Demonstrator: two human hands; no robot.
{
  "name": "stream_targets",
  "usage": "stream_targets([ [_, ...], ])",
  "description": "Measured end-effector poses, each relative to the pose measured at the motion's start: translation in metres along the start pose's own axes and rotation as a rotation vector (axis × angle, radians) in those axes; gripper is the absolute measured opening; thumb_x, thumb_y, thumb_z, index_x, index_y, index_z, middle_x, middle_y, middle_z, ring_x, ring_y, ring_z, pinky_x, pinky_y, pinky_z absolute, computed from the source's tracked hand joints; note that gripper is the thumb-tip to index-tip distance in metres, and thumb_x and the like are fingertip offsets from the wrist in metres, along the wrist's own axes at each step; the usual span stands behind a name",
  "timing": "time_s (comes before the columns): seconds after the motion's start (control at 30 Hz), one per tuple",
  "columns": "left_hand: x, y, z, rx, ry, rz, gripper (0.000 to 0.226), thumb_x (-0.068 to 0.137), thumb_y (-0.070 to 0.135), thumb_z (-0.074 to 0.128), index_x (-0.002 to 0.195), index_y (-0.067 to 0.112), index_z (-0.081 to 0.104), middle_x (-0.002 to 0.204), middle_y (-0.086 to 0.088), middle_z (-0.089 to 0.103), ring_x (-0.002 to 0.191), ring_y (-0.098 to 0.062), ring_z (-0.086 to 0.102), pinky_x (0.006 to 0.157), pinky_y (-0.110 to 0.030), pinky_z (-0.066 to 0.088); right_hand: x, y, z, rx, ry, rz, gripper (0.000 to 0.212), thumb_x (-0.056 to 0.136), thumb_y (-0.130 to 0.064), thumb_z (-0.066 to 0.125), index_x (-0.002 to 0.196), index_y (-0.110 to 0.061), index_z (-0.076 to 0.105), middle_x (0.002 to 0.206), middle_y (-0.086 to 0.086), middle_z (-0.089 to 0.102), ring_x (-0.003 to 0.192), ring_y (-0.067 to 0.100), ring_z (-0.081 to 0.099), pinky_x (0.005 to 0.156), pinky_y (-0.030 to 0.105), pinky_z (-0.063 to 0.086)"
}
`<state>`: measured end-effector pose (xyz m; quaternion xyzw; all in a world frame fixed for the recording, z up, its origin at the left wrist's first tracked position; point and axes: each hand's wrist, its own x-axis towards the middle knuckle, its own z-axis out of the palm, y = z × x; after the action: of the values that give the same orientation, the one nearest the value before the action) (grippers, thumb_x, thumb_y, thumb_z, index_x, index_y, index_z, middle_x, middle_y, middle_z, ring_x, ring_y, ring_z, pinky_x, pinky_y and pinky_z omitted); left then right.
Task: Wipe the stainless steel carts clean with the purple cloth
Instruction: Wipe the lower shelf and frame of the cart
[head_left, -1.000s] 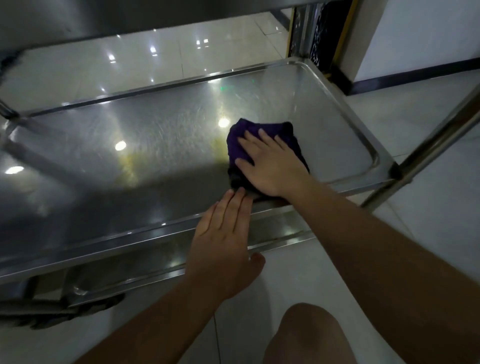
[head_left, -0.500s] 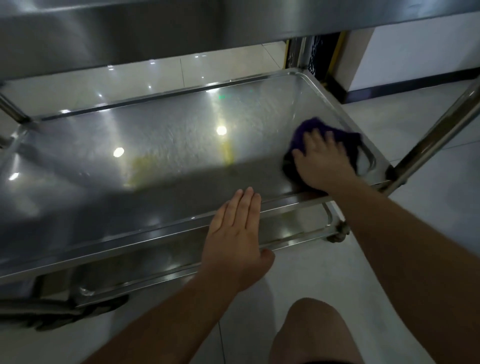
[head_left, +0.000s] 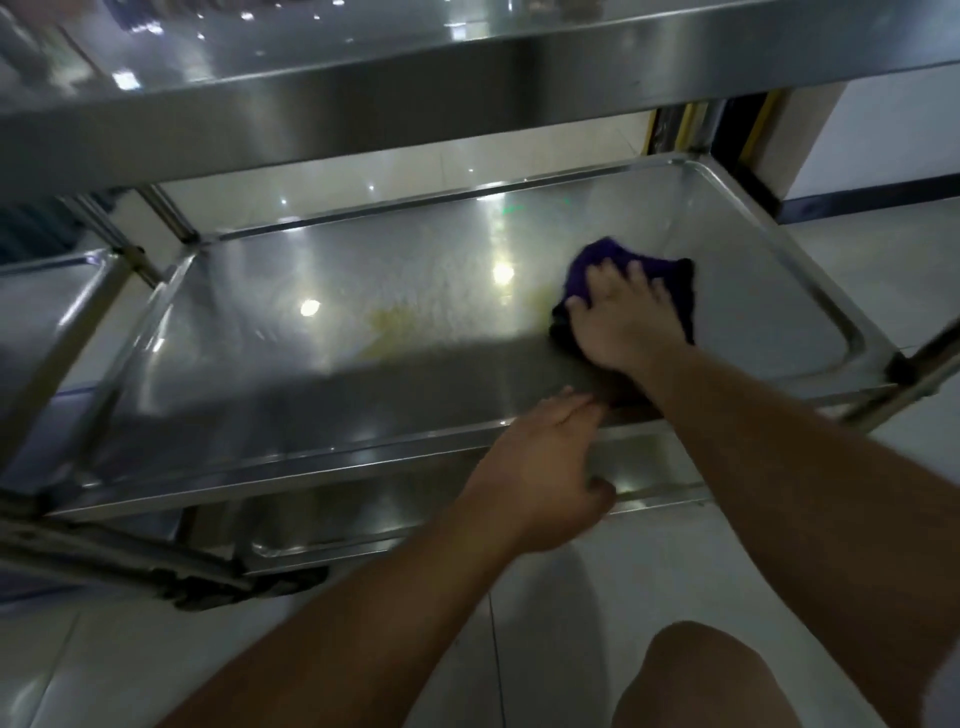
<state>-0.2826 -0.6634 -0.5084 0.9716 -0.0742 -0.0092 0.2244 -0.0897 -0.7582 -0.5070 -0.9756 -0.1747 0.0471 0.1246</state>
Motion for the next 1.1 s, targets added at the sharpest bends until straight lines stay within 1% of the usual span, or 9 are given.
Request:
stream_targets([
  [0.07,-0.015,-0.025,-0.023,-0.011,0.15,-0.074,0.062,0.086,0.04,0.061,0.145,0.022,0.057,0.143,-0.001,0.059,0.129,-0.021,0.055,0.112,-0.032,0.043,-0.012,-0.026,0.008,-0.045,-0.057,-0.217,0.065,0.106,-0.053,0.021,0.165,-0.025,0.015,0.173,-0.005,0.009,0.159,0.024,0.003,0.128,0.047,0.002],
  [0.2,-0.065,-0.107,-0.066,0.157,0.35,-0.36,0.039,0.099,0.029,0.064,0.134,0.012,0.064,0.131,-0.013,0.064,0.118,-0.034,0.062,0.104,-0.045,0.05,-0.024,-0.007,0.006,-0.074,-0.111,-0.357,0.064,0.106,-0.058,0.024,0.164,-0.031,0.016,0.172,-0.012,0.011,0.159,0.016,0.007,0.128,0.042,0.007],
  [0.4,-0.121,-0.213,-0.113,0.252,0.255,-0.822,0.053,0.109,0.041,0.051,0.148,0.005,0.049,0.153,-0.022,0.047,0.139,-0.044,0.045,0.114,-0.058,0.04,-0.015,0.064,-0.024,0.036,-0.003,0.106,0.059,0.11,-0.046,0.031,0.163,-0.019,0.024,0.172,0.005,0.016,0.157,0.03,0.012,0.127,0.052,0.01],
  [0.5,-0.122,-0.22,-0.11,0.223,0.241,-0.838,0.059,0.108,0.044,0.048,0.148,0.001,0.046,0.156,-0.025,0.041,0.144,-0.045,0.037,0.118,-0.058,0.033,-0.001,0.033,-0.015,0.06,-0.009,0.314,0.065,0.108,-0.047,0.023,0.164,-0.017,0.014,0.173,0.005,0.005,0.159,0.033,0.0,0.127,0.055,0.003],
  [0.57,-0.122,-0.218,-0.109,0.234,0.242,-0.823,0.06,0.108,0.044,0.047,0.149,0.001,0.045,0.156,-0.025,0.04,0.145,-0.044,0.036,0.118,-0.057,0.032,0.007,-0.025,0.0,0.036,0.003,0.316,0.067,0.106,-0.048,0.022,0.163,-0.013,0.017,0.173,0.007,0.009,0.158,0.036,0.003,0.126,0.055,0.006],
  [0.67,-0.124,-0.217,-0.111,0.239,0.262,-0.801,0.058,0.108,0.044,0.045,0.147,0.0,0.045,0.154,-0.025,0.042,0.142,-0.044,0.038,0.117,-0.056,0.033,0.004,-0.133,0.031,-0.03,0.008,-0.003,0.064,0.105,-0.048,0.027,0.159,-0.015,0.03,0.169,0.008,0.023,0.155,0.034,0.015,0.124,0.052,0.015],
  [0.8,-0.13,-0.223,-0.114,0.335,0.126,-0.758,0.065,0.108,0.053,0.036,0.154,0.007,0.04,0.159,-0.024,0.036,0.148,-0.042,0.032,0.121,-0.056,0.031,-0.039,-0.213,0.063,-0.076,-0.145,-0.532,0.069,0.103,-0.059,0.021,0.165,-0.028,0.016,0.172,-0.009,0.01,0.159,0.018,0.004,0.128,0.044,0.004],
  [0.97,-0.136,-0.229,-0.117,0.268,0.184,-0.737,0.08,0.104,0.068,0.025,0.158,0.009,0.033,0.165,-0.021,0.032,0.154,-0.037,0.028,0.126,-0.053,0.026,-0.057,-0.137,0.045,-0.061,-0.139,-0.593,0.07,0.101,-0.065,0.027,0.162,-0.03,0.027,0.17,-0.011,0.021,0.157,0.014,0.014,0.125,0.036,0.009],
  [1.1,-0.136,-0.234,-0.115,0.283,0.201,-0.741,0.083,0.103,0.068,0.026,0.158,0.007,0.035,0.166,-0.022,0.032,0.154,-0.037,0.029,0.127,-0.051,0.024,-0.012,-0.035,0.013,-0.025,-0.035,-0.122,0.06,0.107,-0.048,0.042,0.16,-0.02,0.034,0.169,0.001,0.027,0.157,0.025,0.019,0.127,0.042,0.014],
])
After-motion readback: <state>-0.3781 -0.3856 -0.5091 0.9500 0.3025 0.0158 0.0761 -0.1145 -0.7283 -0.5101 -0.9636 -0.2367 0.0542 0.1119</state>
